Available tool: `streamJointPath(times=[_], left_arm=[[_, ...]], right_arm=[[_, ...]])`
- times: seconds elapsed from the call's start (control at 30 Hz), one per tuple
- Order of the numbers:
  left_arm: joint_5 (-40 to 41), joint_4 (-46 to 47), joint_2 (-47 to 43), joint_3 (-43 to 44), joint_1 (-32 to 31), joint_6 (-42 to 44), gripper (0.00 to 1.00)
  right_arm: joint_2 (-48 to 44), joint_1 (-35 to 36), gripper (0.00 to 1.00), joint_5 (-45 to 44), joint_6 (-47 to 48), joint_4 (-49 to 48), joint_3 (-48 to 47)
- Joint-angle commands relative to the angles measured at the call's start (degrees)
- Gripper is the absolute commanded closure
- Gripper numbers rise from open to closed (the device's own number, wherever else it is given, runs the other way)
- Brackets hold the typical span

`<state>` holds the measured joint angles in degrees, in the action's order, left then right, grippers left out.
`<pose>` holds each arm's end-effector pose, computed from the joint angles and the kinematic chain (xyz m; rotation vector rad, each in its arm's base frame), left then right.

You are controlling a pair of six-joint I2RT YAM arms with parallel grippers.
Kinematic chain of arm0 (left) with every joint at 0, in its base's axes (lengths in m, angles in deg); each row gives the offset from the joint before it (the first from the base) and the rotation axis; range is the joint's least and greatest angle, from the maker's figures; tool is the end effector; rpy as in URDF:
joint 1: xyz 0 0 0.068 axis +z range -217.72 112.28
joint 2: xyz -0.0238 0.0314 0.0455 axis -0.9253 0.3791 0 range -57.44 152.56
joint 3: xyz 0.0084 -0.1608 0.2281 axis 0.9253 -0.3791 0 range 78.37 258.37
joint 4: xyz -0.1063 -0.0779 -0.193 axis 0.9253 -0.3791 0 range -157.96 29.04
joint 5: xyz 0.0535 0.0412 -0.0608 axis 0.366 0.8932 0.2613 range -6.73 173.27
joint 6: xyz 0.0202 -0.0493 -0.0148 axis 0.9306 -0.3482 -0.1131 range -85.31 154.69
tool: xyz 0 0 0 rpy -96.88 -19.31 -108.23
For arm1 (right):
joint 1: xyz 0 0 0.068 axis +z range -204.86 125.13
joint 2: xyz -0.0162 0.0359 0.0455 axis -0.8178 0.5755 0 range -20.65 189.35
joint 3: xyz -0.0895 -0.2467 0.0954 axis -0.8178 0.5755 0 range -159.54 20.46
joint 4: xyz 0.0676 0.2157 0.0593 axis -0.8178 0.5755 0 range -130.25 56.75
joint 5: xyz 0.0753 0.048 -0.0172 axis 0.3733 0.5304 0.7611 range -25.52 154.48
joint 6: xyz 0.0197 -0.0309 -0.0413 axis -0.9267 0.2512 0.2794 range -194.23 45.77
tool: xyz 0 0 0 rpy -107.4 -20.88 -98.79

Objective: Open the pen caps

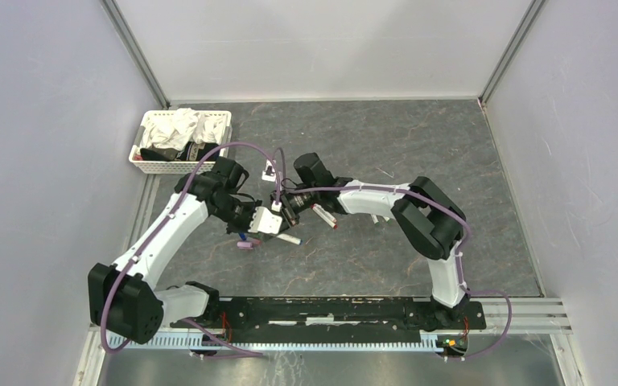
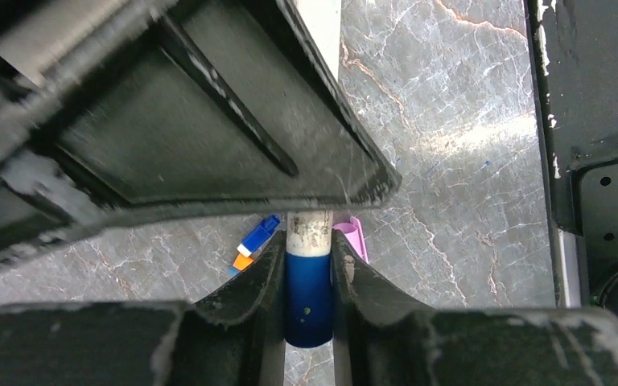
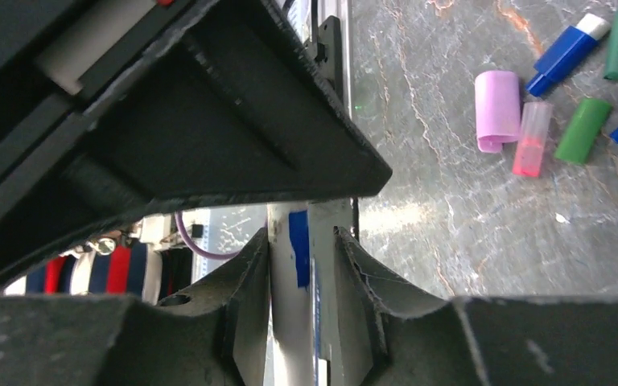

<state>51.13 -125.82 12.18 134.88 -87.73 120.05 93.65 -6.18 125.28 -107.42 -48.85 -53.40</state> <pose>0.1538 -0.0772 0.2734 2.1357 1.5275 -0.4871 0.2477 0.3315 0.2176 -1.0665 2.2046 1.8804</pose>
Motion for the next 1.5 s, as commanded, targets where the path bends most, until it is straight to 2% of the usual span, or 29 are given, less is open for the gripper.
streamJointPath(times=[0.0, 0.13, 0.2, 0.3, 0.43, 0.67, 0.8, 0.9, 1.1, 1.2, 1.47], left_arm=[[-2.6, -1.5, -0.3, 2.7, -0.2, -0.1, 0.94], [0.5, -1.0, -0.2, 2.9, -0.3, 0.0, 0.98], [3.1, -0.4, 0.2, 2.9, -0.2, 0.3, 0.98], [8.0, -0.1, 1.3, 4.1, 0.0, 1.2, 0.98], [10.5, -0.2, 3.9, 7.8, 2.2, 3.1, 0.98], [7.9, 3.6, 7.8, 8.2, 3.5, 0.8, 0.98], [3.6, 9.2, 9.0, 5.5, 2.5, -5.5, 0.98], [3.3, 13.6, 11.3, 3.2, 0.2, -10.8, 0.98], [4.5, 20.7, 16.4, 0.6, -2.4, -15.1, 0.96], [5.2, 23.3, 18.8, 0.0, -3.2, -16.5, 0.94], [10.1, 27.5, 23.5, -3.1, -4.3, -17.4, 0.88]], right_arm=[[1.9, 0.3, 0.68, 0.9, -9.6, -11.5, -2.7], [0.9, -0.3, 0.94, 0.5, -4.8, -5.4, -2.0], [-1.1, -1.2, 1.00, -0.7, -0.7, -0.8, 0.5], [-4.9, -2.7, 1.00, -1.6, 4.9, 4.2, 5.2], [-9.6, -4.7, 1.00, -2.8, 10.3, 8.4, 11.4], [-15.9, -9.4, 1.00, -7.9, 15.2, 15.2, 16.6], [-19.2, -14.2, 1.00, -17.3, 18.7, 20.7, 16.0], [-21.8, -18.4, 1.00, -32.4, 19.6, 24.2, 15.6], [-26.3, -24.7, 1.00, -58.6, 19.0, 22.9, 19.9], [-26.6, -26.5, 1.00, -64.3, 19.0, 20.8, 21.4], [-21.8, -27.1, 0.99, -72.1, 21.9, 20.4, 20.0]])
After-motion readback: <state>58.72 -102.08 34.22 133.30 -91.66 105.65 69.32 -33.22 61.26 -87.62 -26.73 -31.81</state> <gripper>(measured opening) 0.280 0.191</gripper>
